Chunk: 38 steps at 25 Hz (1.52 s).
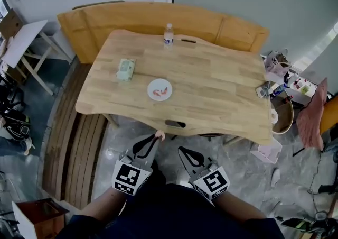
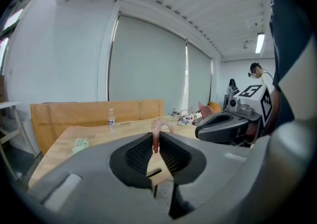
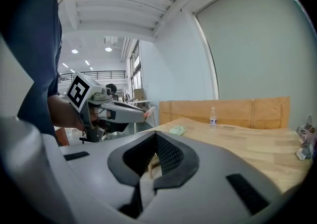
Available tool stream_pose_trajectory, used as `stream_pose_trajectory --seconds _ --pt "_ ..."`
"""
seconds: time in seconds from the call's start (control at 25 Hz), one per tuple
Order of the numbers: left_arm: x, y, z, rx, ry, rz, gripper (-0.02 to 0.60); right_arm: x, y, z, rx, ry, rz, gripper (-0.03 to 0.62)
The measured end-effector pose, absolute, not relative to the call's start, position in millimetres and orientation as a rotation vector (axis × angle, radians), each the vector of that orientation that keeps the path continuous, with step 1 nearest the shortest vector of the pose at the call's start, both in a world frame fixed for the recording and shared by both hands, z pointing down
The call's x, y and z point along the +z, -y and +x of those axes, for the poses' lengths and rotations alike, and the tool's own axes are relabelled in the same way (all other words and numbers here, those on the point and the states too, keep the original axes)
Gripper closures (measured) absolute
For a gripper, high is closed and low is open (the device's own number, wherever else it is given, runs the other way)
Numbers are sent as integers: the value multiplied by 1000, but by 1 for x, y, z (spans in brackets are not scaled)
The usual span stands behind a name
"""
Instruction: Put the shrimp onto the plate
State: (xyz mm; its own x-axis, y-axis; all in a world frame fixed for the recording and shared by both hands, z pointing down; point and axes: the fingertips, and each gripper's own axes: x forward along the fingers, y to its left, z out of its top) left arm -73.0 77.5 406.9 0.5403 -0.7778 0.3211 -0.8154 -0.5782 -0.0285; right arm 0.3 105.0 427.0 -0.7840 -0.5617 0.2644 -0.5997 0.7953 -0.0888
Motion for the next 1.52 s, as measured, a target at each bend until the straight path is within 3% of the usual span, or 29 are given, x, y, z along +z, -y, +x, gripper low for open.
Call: stream_pose_trajectory --seconds 0.6,1.52 --pt "414 22 -135 486 1239 2714 535 417 -10 -63 240 2736 1087 585" --pt "478 125 -122 611 1337 2588 535 428 76 -38 284 2788 943 584"
